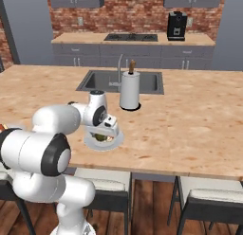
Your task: Pick up the tangerine and kiwi from the fridge and place one fruit on each plate on the dining counter.
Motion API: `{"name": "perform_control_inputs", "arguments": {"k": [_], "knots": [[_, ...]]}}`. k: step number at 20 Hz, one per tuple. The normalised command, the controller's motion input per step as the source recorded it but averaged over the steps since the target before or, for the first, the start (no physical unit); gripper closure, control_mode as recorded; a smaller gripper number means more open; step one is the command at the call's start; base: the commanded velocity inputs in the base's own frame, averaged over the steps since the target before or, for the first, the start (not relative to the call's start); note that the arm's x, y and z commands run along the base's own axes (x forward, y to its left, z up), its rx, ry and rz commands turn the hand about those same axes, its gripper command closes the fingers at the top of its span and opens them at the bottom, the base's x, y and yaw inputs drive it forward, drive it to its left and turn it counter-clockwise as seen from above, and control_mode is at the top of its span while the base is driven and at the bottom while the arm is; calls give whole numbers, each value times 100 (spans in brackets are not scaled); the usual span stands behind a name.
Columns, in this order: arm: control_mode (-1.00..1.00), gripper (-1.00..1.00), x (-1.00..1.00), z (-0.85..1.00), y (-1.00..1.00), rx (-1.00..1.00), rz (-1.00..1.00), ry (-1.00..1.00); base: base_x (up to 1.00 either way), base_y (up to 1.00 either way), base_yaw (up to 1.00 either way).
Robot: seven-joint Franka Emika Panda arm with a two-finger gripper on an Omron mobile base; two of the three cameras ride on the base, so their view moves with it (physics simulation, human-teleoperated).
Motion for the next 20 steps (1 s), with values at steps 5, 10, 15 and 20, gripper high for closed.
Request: {"name": "perform_control_inputs", "arguments": {"k": [5,10,15,20], "knots": [[-100,100,1,-54,1,-1,0,-10,0,0,0],[-100,100,1,-52,3,-3,0,-6,0,0,0],[-100,100,21,-19,0,0,0,0,0,0,0],[-100,100,25,-1,0,0,-2,0,0,0,0]]}}
